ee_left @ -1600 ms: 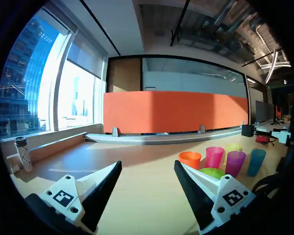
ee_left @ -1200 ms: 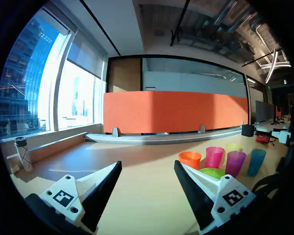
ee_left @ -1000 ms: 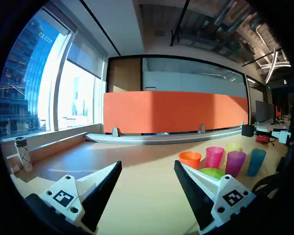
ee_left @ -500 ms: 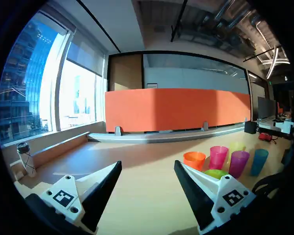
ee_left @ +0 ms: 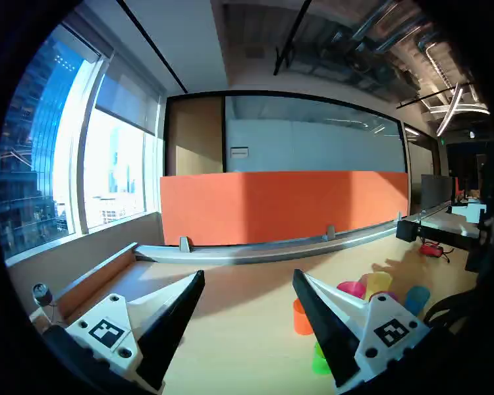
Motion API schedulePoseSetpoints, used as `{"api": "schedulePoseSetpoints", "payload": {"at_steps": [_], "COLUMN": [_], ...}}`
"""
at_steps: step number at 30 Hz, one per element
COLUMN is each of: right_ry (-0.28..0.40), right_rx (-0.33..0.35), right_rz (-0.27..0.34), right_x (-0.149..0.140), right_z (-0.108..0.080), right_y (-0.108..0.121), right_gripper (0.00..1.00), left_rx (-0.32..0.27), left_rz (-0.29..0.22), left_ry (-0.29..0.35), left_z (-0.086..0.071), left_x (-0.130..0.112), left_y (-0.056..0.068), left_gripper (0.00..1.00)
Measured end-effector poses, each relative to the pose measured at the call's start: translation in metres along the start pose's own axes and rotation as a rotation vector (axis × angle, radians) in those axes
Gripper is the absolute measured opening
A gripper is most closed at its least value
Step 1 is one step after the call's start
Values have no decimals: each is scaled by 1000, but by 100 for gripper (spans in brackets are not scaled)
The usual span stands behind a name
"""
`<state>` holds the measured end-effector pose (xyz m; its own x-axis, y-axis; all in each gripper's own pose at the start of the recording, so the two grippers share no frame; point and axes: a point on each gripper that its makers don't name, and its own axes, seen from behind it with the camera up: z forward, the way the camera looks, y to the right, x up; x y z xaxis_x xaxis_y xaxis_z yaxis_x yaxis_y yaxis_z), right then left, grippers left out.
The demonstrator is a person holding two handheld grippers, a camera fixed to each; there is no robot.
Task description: Pour water
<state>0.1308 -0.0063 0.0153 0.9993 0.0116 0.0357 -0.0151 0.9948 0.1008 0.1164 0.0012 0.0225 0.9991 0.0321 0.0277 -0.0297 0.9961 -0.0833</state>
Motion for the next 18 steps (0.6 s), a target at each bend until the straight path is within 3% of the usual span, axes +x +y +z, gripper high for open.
{"api": "schedulePoseSetpoints", "payload": {"at_steps": [5, 10, 18], "right_ry": [11, 18, 24], "right_rx": [20, 29, 54], "right_rz": [0, -10, -32], "right_x": [33, 61, 94], "right_z": [3, 6, 7], "right_y": [-3, -6, -14], "right_gripper": [99, 99, 99], "left_rx": [-40, -45, -50], "left_rz": [18, 33, 15], "left_ry": [34, 56, 68], "left_z": [2, 4, 9], "left_x": [47, 85, 123], "left_y": [5, 2, -3], "left_gripper": [99, 99, 99]}}
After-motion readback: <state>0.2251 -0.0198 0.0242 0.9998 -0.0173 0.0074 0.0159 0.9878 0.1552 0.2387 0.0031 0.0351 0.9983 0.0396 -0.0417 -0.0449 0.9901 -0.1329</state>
